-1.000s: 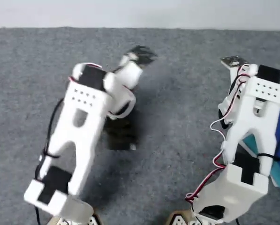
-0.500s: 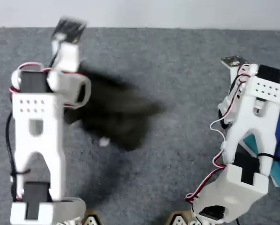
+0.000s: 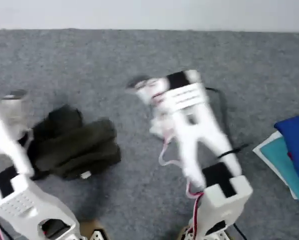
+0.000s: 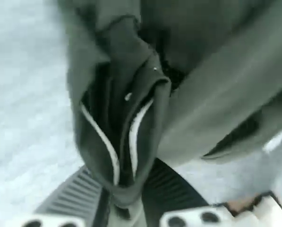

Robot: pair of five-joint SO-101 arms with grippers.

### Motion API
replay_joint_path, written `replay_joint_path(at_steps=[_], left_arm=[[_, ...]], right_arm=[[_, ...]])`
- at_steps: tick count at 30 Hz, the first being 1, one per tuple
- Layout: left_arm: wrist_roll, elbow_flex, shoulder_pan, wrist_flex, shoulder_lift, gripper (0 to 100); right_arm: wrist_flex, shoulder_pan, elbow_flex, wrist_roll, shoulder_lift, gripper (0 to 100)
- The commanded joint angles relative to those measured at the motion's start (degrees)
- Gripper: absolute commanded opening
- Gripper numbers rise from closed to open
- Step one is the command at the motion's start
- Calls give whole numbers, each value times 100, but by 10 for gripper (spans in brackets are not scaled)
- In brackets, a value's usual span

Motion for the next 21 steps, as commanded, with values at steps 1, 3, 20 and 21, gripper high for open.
replay_joint_path(at_steps=[1,3,20,21], left_arm=[[-62,-963,-809,185,-26,57],[-62,-1174,-1002,185,-18,115],[-62,-848,431,193,211,101],[-62,-848,527,193,378,108]], right_arm=[[-154,-1059,-149,0,-40,396],[-224,-1490,-158,9,154,396],[251,673,-1327,-237,532,395],[251,945,-1327,-237,409,395]])
